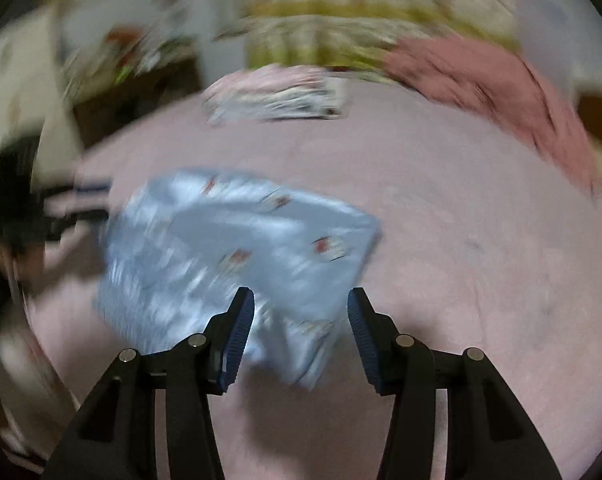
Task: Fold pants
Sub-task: 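Grasp the pants edge with the left tool while the right tool grasps it, then lift and fold the pants over with both tools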
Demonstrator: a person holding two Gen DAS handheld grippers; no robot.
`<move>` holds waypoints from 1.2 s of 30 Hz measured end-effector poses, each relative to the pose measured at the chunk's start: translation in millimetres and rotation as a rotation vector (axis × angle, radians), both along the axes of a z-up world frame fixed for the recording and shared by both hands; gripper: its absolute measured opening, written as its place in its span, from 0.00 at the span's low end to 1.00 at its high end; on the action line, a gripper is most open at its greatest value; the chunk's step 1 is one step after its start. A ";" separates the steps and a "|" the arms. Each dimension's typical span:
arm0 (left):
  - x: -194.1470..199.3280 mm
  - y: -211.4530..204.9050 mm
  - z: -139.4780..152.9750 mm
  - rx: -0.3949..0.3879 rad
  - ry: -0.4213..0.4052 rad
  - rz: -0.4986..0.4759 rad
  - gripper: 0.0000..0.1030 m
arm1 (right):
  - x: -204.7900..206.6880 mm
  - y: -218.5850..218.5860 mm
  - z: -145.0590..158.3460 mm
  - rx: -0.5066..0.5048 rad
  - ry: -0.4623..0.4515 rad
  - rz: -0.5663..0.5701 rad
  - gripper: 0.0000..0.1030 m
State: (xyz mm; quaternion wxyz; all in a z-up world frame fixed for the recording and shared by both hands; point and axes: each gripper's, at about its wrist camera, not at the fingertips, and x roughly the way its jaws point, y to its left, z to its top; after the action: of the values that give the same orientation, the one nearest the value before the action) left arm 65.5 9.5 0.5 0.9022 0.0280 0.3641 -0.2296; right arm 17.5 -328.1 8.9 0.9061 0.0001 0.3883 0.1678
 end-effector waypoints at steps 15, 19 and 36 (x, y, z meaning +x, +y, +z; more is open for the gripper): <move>91.4 23.9 -68.4 -0.362 0.455 0.091 0.13 | 82.2 -51.6 -79.0 0.502 0.297 -0.096 0.34; 89.3 17.0 -60.4 -0.345 0.408 0.061 0.02 | 89.5 -40.7 -79.8 0.483 0.286 -0.072 0.02; 148.9 9.5 -37.6 -0.257 0.222 0.139 0.04 | 135.2 -24.1 -32.8 0.231 0.058 -0.164 0.01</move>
State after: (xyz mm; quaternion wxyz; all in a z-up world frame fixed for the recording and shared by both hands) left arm 214.4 19.0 -37.1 0.8662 -0.1381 0.4303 -0.2131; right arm 152.7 -352.2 -24.0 0.8990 0.1412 0.3913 0.1367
